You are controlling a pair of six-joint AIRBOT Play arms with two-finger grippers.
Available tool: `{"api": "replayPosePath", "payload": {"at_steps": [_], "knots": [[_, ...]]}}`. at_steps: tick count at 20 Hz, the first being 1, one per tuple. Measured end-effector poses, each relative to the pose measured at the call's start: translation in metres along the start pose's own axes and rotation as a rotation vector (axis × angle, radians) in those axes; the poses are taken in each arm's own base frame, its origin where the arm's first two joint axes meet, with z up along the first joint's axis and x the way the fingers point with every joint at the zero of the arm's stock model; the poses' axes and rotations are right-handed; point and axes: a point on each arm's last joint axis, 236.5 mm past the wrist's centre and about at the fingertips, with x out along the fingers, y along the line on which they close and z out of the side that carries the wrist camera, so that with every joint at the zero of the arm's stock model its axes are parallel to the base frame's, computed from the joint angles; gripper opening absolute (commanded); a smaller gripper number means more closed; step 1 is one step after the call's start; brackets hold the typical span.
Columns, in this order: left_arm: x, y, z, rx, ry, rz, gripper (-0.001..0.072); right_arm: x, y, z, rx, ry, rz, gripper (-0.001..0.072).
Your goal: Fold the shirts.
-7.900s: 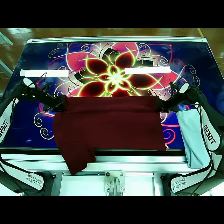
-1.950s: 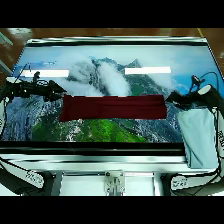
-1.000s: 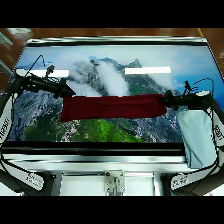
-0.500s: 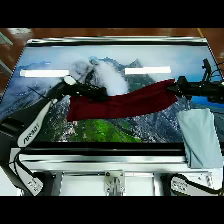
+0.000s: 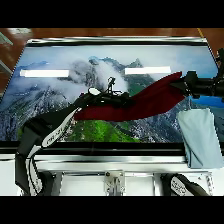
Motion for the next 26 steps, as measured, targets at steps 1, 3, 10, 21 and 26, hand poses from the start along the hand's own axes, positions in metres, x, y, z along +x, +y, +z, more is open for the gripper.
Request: {"api": "replayPosePath", "payload": {"at_steps": [1, 3, 10, 21, 26], "knots": [[0.009, -0.003, -0.004, -0.016, 0.009, -0.021, 0.0034, -0.001, 0.003, -0.001, 0.003, 0.002, 0.009, 0.0074], [0.027, -0.008, -0.016, -0.052, 0.037, -0.063, 0.0034, -0.003, 0.012, -0.001, 0.013, -0.001, 0.037, 0.0074], [-0.001, -0.022, 0.014, -0.042, 0.014, -0.157, 0.0031, 0.006, 0.042, 0.007, 0.015, -0.046, 0.12, 0.0074], [-0.406, -0.136, 0.145, 0.42, -0.496, -0.029, 0.0033, 0.21, 0.12, -0.08, -0.004, 0.106, 0.203, 0.0073], [-0.502, -0.177, 0.103, 0.536, -0.59, 0.059, 0.0033, 0.302, 0.137, -0.137, 0.062, 0.2, 0.224, 0.0074]]}}
